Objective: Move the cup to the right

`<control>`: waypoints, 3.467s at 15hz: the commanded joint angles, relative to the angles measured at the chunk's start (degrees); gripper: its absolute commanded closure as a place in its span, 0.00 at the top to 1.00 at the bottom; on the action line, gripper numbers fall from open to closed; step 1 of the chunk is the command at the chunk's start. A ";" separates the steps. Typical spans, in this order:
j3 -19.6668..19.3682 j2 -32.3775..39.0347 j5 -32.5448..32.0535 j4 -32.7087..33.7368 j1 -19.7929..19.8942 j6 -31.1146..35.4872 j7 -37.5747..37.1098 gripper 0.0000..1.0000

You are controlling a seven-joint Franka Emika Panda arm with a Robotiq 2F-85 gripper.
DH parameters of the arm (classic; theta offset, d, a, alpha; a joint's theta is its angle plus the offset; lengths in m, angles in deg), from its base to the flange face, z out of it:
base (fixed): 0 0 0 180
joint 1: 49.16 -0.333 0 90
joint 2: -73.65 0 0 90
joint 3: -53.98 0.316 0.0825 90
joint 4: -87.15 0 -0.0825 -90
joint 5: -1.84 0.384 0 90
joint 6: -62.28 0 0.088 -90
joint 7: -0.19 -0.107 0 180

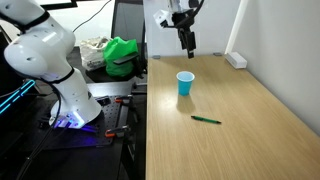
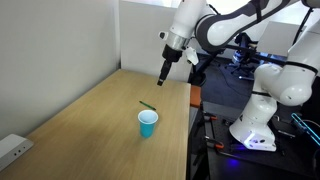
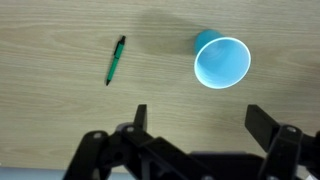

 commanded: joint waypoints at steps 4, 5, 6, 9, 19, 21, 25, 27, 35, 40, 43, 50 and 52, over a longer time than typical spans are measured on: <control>-0.50 8.69 1.12 0.70 -0.78 10.37 1.18 1.00; -0.55 9.85 1.05 0.90 -0.68 11.11 1.16 1.00; -0.62 10.98 1.05 1.17 -0.59 11.63 1.07 1.00; -0.90 13.97 2.14 2.27 -0.68 11.74 2.26 1.00; -0.62 18.40 2.53 3.55 -0.50 10.84 3.29 1.00; -0.62 18.49 2.53 3.66 -0.50 10.84 3.29 1.00; -0.67 20.94 1.76 5.67 -0.55 10.11 3.11 1.00; -0.70 22.29 1.62 6.47 -0.54 10.35 3.10 1.00; 0.09 28.75 2.66 11.56 -0.44 9.50 4.78 1.00; 0.49 30.95 2.76 12.37 -0.55 9.05 4.56 1.00; 0.78 31.43 2.97 11.68 -0.56 9.23 4.46 1.00; 1.51 32.53 3.26 11.89 -0.39 9.04 4.91 0.41; 1.54 32.61 3.13 12.02 -0.47 8.89 4.78 0.26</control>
